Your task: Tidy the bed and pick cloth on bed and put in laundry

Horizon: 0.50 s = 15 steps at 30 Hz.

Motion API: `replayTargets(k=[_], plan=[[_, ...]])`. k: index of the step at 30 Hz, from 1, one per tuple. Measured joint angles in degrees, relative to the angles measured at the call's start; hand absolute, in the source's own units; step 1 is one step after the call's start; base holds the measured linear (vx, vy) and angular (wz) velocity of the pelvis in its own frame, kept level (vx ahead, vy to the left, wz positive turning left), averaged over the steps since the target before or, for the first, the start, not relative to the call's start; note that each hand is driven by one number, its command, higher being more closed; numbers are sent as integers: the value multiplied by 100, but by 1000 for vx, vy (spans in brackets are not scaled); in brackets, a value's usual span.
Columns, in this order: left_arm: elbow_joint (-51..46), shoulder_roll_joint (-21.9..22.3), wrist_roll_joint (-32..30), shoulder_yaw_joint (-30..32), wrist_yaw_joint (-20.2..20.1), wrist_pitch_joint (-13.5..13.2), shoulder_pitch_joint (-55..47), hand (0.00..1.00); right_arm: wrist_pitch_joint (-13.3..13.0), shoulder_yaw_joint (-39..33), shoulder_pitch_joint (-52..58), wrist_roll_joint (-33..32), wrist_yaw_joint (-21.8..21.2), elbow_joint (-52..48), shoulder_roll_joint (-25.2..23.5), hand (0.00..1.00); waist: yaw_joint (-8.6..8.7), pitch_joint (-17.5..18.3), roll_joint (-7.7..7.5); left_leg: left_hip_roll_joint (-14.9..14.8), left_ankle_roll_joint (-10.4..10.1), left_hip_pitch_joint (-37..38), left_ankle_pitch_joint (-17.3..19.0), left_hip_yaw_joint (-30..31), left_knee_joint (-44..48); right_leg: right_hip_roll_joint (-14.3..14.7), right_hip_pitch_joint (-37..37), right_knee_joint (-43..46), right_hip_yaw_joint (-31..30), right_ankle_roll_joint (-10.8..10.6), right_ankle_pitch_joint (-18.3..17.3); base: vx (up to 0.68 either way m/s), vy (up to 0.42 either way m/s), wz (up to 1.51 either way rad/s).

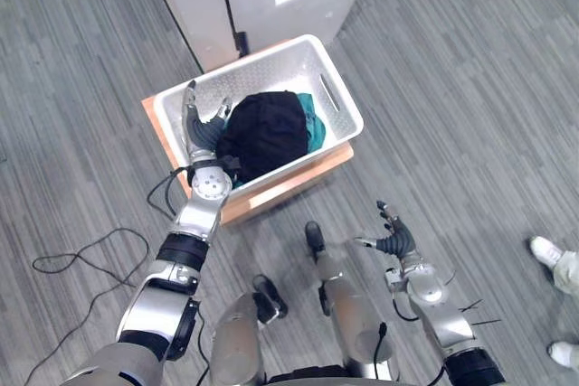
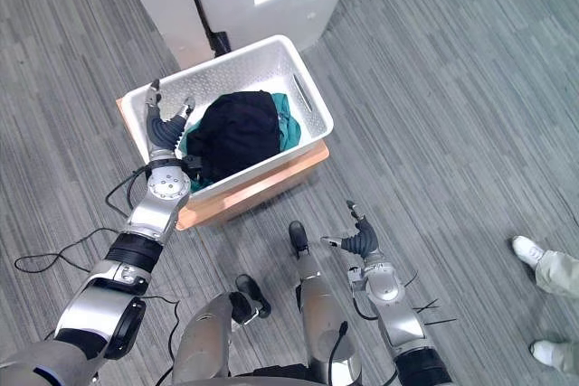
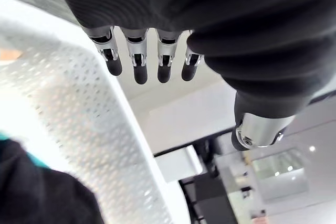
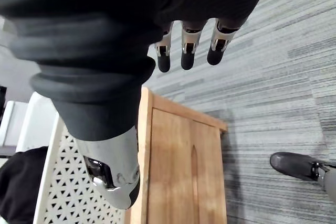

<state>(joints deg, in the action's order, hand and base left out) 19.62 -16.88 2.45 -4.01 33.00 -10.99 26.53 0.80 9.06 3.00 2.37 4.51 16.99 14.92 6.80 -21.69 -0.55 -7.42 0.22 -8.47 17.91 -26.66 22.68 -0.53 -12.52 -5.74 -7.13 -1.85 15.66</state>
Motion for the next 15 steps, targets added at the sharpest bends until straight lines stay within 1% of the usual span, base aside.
replayTargets(k=[1, 2, 3, 4, 6, 7, 8, 10, 11, 12, 13, 14, 15], plan=[[-263, 78, 317, 26, -59, -112, -445, 0, -9, -38, 67, 7, -60, 354, -5, 0, -31, 198, 79, 39, -38, 170, -70, 57, -206, -2, 146, 0, 93, 7, -85, 109, -42, 37], [-402, 166, 500, 30, -75, -151, -683, 0, -27, -91, 123, 6, -96, 540, -14, 0, -63, 314, 115, 58, -60, 258, -108, 101, -313, -3, 211, 0, 139, 12, -133, 134, -52, 39], [-605, 367, 877, 44, -185, -216, -1087, 0, -37, -235, 157, 0, -103, 914, -48, 0, -154, 483, 189, 90, -112, 467, -180, 196, -525, -2, 374, 1, 259, 18, -207, 149, -49, 52], [-728, 545, 1271, 113, -293, -281, -1529, 0, -32, -365, 141, 6, -110, 1355, -87, 0, -188, 662, 240, 147, -142, 675, -284, 328, -774, -24, 549, 1, 403, 4, -307, 165, -55, 60], [-779, 773, 1717, 234, -469, -277, -2158, 0, -33, -592, 103, -9, -105, 1884, -140, 0, -290, 913, 291, 203, -205, 897, -398, 467, -1087, -48, 710, 1, 565, -14, -412, 109, -33, 50], [-773, 846, 1854, 276, -553, -254, -2487, 0, -32, -730, 72, -18, -100, 2162, -166, 0, -340, 1007, 308, 232, -204, 988, -462, 549, -1214, -56, 784, 1, 652, -8, -446, 73, -10, 51], [-667, 933, 2158, 378, -742, -142, -2866, 0, -42, -1027, -8, -98, -88, 2545, -227, 0, -420, 1063, 324, 251, -210, 1132, -539, 625, -1359, -71, 920, 1, 761, -2, -498, 53, -2, 48], [30, 993, 2619, 621, -1013, 30, -3252, 0, -57, -1416, -76, -208, -86, 3062, -290, 0, -554, 1209, 330, 264, -249, 1276, -591, 732, -1500, -80, 1060, 0, 886, -15, -569, 27, 2, 42], [732, 994, 2795, 855, -1218, 143, -3560, 0, -118, -1643, -108, -242, -86, 3372, -345, 0, -629, 1310, 308, 275, -261, 1367, -644, 798, -1610, -82, 1135, -1, 967, -2, -611, 13, 1, 29], [868, 995, 2796, 878, -1264, 165, -3617, 0, -140, -1660, -111, -245, -88, 3421, -350, 0, -634, 1335, 300, 281, -257, 1375, -663, 812, -1637, -85, 1137, -1, 983, -1, -617, 10, -2, 30], [1375, 979, 2796, 994, -1421, 218, -3836, 0, -233, -1789, -133, -251, -92, 3588, -385, 0, -635, 1384, 271, 314, -260, 1414, -731, 885, -1758, -110, 1165, -2, 1048, -9, -643, 9, 5, 30], [1925, 995, 2786, 1044, -1684, 327, -4030, 0, -284, -1944, -135, -250, -94, 3741, -392, 0, -651, 1388, 260, 357, -264, 1504, -811, 923, -1906, -143, 1216, -3, 1111, -26, -661, 10, 7, 31], [2113, 999, 2776, 1036, -1769, 332, -4096, 0, -290, -2013, -136, -250, -94, 3812, -395, 0, -660, 1391, 259, 370, -259, 1531, -827, 924, -1944, -152, 1236, -6, 1124, -42, -673, -10, 29, 17]])
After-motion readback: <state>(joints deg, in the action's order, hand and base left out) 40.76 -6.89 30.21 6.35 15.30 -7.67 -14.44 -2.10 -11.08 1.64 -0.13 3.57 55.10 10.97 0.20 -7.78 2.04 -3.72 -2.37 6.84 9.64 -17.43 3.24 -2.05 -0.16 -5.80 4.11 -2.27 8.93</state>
